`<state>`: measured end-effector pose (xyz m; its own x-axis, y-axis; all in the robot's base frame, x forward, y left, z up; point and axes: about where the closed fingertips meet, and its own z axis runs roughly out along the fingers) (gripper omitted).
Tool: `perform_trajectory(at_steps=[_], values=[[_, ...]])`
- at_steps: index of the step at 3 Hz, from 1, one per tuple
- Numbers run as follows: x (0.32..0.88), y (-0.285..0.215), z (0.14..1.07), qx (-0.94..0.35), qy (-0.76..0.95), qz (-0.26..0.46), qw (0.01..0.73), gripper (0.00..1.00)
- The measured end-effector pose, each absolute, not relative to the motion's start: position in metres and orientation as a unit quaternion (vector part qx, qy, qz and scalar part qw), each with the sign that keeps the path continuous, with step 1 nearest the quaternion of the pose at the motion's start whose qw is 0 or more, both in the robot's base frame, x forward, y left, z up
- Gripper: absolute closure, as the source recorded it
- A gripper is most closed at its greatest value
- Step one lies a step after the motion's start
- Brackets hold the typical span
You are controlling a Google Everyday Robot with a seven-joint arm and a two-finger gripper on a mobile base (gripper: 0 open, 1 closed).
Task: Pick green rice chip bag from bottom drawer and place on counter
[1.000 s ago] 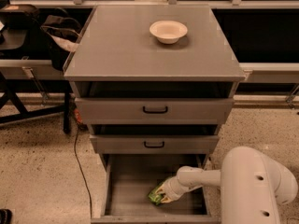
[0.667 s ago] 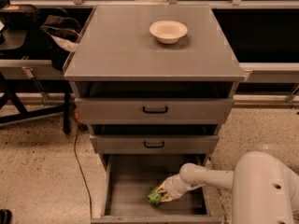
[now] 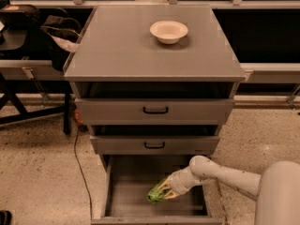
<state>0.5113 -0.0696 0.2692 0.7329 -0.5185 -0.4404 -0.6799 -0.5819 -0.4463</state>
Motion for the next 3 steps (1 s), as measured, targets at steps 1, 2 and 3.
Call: perform_trajectory(at_steps=[1,2,3], values=[[0.511,-0.078,0.308,-0.875,0.334,0.143,0.321,1.00],[0.513,-0.089,0.345,-0.869,0.331,0.148,0.335,1.00],[0.515,-0.105,0.407,-0.861,0.308,0.169,0.368,1.00]])
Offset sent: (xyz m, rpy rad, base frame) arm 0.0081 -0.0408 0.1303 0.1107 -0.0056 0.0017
